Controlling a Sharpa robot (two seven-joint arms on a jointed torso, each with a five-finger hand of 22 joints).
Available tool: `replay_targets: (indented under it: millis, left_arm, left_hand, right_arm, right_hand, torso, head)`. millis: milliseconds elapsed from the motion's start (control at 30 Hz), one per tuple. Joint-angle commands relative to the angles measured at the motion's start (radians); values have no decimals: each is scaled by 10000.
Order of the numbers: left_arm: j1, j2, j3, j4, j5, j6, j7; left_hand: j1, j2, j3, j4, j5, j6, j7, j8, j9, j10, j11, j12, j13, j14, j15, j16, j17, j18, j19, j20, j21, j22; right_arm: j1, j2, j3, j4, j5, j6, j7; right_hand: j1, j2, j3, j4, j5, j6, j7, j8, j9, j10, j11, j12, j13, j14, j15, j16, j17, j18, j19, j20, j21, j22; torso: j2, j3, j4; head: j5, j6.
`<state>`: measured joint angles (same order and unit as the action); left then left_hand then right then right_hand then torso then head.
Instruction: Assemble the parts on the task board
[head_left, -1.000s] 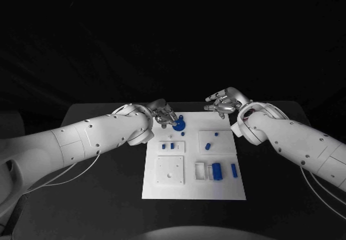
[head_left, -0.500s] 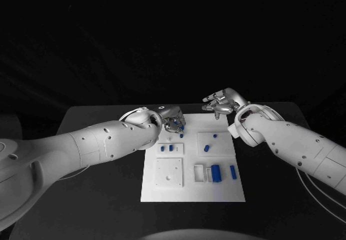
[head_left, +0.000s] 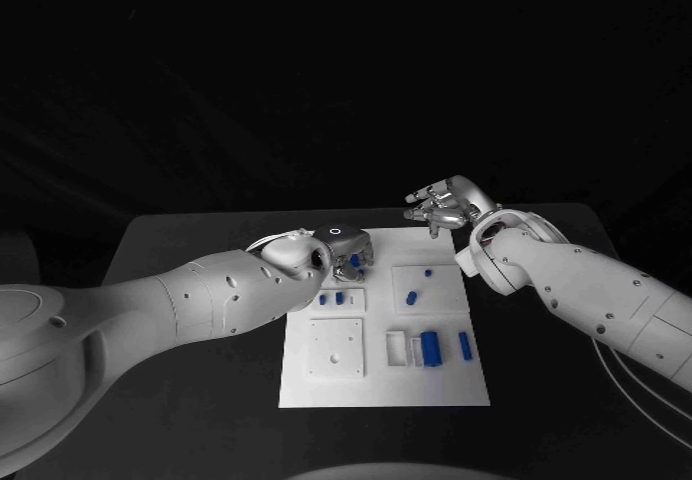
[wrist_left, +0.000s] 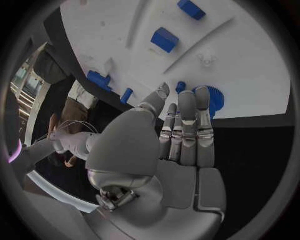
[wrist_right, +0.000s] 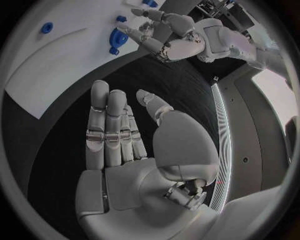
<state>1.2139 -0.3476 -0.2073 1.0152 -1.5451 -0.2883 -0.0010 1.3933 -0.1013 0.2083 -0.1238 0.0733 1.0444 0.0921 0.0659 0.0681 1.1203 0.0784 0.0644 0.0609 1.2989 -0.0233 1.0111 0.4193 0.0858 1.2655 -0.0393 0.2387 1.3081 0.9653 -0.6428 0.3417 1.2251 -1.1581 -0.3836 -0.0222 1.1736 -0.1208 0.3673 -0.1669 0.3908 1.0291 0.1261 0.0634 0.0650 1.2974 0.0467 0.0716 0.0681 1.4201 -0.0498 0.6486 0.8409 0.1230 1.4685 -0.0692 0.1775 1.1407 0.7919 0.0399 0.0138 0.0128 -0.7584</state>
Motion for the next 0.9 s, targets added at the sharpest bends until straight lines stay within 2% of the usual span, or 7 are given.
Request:
replay_targets:
  millis: [33, 167, 267, 533, 900]
  left_arm:
    - [-13, 38, -6, -13, -518, 56, -43]
    - [-25, 50, -11, -28, -501, 94, -82]
    - [-34, 75, -13, -63, -495, 165, -112]
    - [-71, 119, -14, -204, -490, 542, -276]
    - [-137, 164, -15, -427, -490, 810, -341]
  left_hand:
    - [51, 67, 104, 78, 107, 52, 32, -5, -7, 332, -54, -40, -11, 38, -54, 118, 21, 98, 78, -46, 89, 210]
    - [4, 57, 284, 77, 391, 151, 69, -11, -12, 357, -61, -41, -13, 20, -72, 202, 26, 65, 41, -82, 162, 218]
    - [-65, 6, 465, 72, 394, 192, 70, -17, -15, 355, -61, -41, -12, 2, -74, 290, 21, 53, -7, -93, 266, 213]
    - [-31, 120, 833, 42, 446, 392, 104, -13, -13, 508, -91, -41, -14, -4, -82, 496, 18, 78, -114, -100, 540, 224]
    - [-63, 154, 961, 36, 469, 399, 99, -24, -22, 543, -91, -44, -15, -28, -64, 548, -25, 106, -221, -83, 763, 217]
  right_arm:
    - [11, 6, 4, 35, 35, -21, 143]
    - [16, 2, 4, 52, 36, -15, 133]
    - [18, 6, 4, 62, 36, -7, 127]
    - [21, 5, 4, 75, 36, 20, 113]
    - [21, 23, 4, 70, 35, 48, 109]
  right_hand:
    - [-97, -19, -1, 36, 37, -3, 6, -7, 1, -37, 25, -40, -15, -9, 77, 55, -11, 150, 354, 63, 40, -20]
    - [-96, -18, -5, 41, 38, 0, 4, -6, 1, -27, 21, -34, -13, -8, 75, 57, -14, 151, 355, 63, 42, -26]
    - [-96, -18, -5, 41, 38, 0, 4, -6, 1, -27, 21, -34, -13, -8, 75, 57, -14, 151, 355, 63, 42, -26]
    - [-79, -21, -21, 68, 50, 22, -2, -5, 2, -17, 18, -37, -14, -14, 73, 66, -43, 151, 352, 62, 64, -83]
    - [-74, -23, -26, 89, 60, 49, -9, -5, 3, -5, 12, -37, -13, -26, 72, 74, -65, 146, 347, 61, 82, -128]
  torso:
    - [11, 6, -13]
    - [8, 6, -15]
    - [0, 6, -20]
    - [3, 7, 5]
    - [21, 4, -2]
  head:
    - [-14, -5]
    - [-37, -12]
    - [-38, -12]
    - [-68, -21]
    - [-77, -19]
